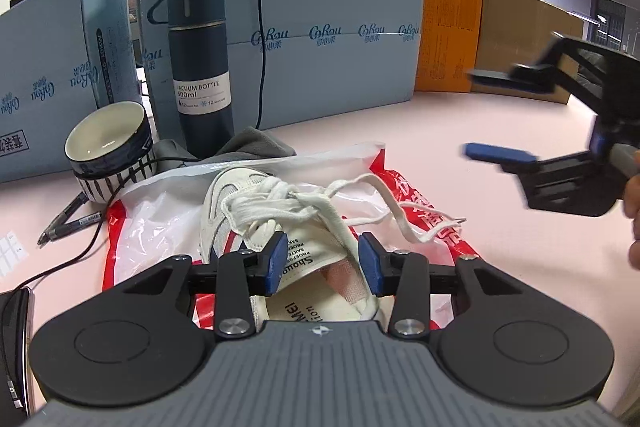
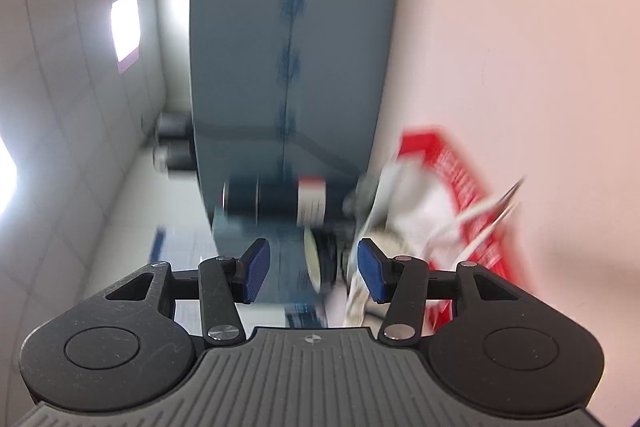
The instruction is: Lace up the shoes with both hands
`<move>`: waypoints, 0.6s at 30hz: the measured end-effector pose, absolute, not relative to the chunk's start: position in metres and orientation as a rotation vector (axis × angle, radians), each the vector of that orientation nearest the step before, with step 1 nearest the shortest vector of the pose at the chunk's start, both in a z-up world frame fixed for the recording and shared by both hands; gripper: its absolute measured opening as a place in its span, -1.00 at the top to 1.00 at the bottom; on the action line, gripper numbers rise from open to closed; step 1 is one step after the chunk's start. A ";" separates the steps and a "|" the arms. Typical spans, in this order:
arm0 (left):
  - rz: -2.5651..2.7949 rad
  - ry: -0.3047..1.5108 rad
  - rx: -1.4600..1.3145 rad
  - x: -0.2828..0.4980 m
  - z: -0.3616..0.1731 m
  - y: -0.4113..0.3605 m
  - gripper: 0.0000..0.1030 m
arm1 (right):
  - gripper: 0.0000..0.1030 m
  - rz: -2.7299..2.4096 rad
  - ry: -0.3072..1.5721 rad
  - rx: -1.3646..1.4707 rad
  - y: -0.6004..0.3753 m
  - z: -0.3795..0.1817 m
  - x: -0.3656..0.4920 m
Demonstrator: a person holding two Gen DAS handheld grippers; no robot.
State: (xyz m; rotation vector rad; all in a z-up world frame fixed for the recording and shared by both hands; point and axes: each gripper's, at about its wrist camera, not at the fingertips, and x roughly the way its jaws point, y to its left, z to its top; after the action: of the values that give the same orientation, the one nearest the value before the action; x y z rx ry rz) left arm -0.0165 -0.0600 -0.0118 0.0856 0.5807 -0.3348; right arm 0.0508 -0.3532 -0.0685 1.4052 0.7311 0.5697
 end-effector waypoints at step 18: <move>-0.391 0.614 0.063 -0.012 -0.013 -0.048 0.01 | 0.94 0.468 0.861 1.414 -0.285 -0.093 0.074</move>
State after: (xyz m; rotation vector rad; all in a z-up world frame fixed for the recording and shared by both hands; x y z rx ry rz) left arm -0.0122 -0.0483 -0.0127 0.0629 0.6138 -0.3907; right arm 0.0735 -0.2847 -0.0925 1.4144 0.8608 0.4679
